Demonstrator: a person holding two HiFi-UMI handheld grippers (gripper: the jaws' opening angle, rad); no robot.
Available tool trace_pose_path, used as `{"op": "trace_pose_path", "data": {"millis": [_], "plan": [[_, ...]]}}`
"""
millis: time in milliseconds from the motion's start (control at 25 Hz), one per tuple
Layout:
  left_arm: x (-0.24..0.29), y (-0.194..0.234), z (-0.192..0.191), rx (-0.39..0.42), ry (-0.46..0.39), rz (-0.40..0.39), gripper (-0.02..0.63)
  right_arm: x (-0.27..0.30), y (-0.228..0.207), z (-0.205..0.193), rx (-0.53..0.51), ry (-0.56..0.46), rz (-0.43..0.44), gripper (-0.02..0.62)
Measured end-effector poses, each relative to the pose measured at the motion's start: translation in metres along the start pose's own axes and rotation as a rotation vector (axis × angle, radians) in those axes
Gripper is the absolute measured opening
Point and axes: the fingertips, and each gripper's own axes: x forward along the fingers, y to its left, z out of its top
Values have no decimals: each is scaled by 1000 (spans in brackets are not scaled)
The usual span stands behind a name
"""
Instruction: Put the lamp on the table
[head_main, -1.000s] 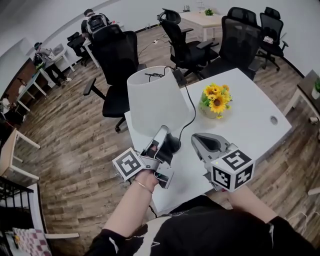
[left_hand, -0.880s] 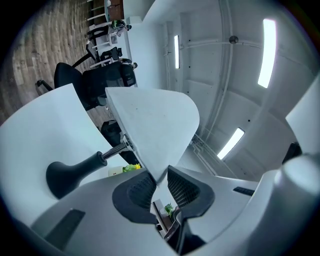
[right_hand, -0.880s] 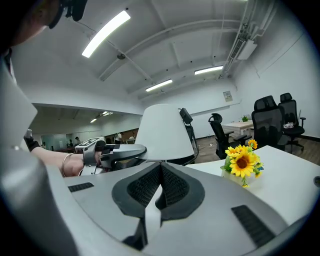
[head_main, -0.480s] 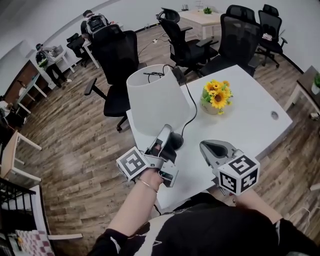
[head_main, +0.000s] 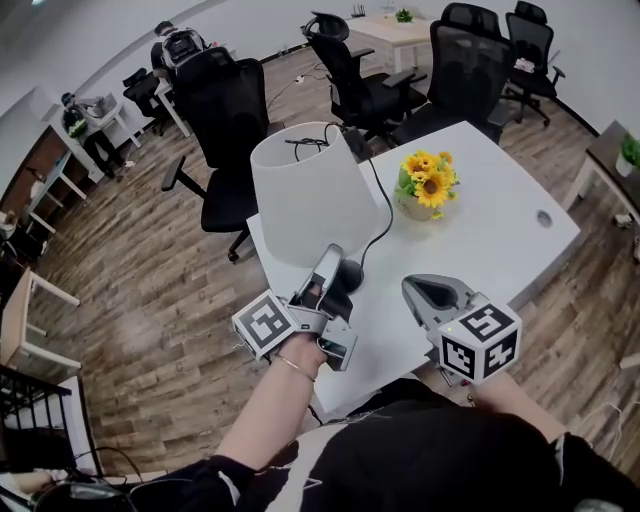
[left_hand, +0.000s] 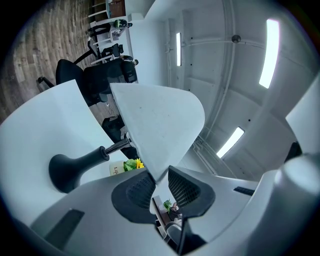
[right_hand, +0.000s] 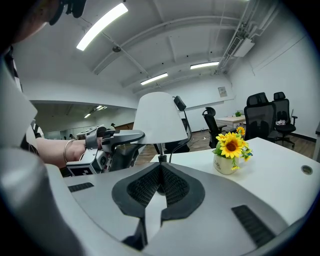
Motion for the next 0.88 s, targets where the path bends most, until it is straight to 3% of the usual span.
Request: {"op": "trace_pose_path", "data": {"millis": [880], "plan": [[-26,4,-9,-17,66,6,103,-9,28,-10,21,-21,-49,17]]}}
